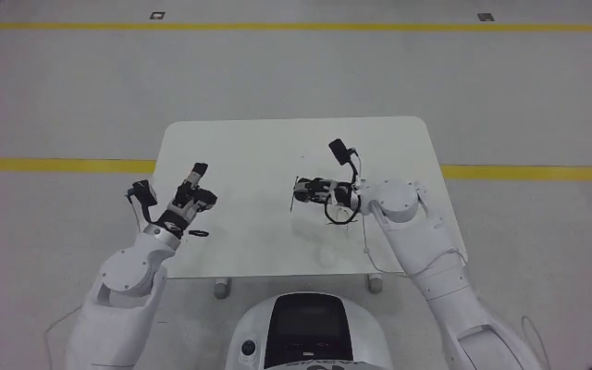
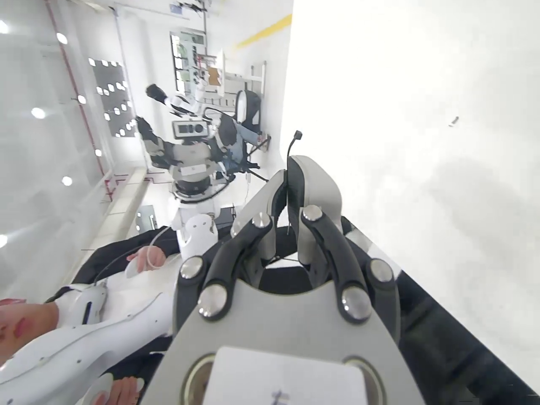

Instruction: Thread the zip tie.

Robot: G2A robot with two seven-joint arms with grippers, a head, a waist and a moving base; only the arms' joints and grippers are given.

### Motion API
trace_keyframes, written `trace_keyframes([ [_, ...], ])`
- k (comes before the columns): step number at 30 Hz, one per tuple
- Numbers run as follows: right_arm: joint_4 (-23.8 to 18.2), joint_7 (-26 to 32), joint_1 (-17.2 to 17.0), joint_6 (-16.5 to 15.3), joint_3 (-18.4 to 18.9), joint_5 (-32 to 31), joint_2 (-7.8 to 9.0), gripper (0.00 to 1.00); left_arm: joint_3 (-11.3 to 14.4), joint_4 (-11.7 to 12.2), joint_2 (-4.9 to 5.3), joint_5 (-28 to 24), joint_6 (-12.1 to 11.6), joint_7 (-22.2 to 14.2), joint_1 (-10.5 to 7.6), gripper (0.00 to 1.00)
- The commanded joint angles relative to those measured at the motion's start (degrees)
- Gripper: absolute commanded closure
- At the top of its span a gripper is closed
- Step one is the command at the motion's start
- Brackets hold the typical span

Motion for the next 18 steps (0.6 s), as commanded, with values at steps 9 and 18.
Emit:
trace_keyframes([
  [9, 3.59, -4.81, 0.11, -1.49, -1.80, 13.88, -1.27, 1.00, 0.74, 1.71, 0.64, -3.26, 2.58, -13.60, -2.63, 0.00],
  [18, 1.90, -11.04, -1.42, -2.98, -2.19, 14.75, -1.54, 1.00, 2.37, 2.33, 0.50, -4.42, 2.42, -13.68, -2.98, 0.00],
])
